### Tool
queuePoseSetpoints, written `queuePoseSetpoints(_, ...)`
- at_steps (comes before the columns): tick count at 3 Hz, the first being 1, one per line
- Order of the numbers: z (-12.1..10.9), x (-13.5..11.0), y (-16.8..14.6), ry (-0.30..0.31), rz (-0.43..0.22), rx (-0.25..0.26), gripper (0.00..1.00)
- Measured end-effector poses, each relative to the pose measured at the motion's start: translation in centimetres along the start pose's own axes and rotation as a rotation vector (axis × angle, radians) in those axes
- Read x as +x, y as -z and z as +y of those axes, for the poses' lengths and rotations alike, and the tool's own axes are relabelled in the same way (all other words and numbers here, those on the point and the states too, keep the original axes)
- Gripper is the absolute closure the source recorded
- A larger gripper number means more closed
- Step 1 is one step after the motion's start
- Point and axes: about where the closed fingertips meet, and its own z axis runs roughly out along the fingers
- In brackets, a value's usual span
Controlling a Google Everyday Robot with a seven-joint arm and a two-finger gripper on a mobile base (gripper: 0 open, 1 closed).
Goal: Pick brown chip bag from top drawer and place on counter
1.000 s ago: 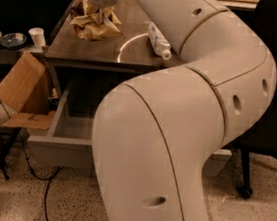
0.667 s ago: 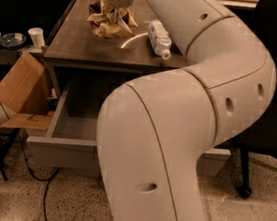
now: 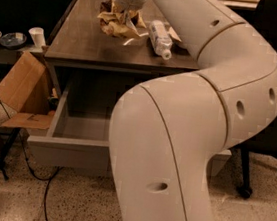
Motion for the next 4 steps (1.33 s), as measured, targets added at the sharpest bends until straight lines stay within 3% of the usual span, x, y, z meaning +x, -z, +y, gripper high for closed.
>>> queuePoseSetpoints(3,2.7,2.1,0.1,0.129,0.019,-0.073,0.0)
queuePoseSetpoints(4,2.7,2.1,0.1,0.129,0.019,-0.073,0.0)
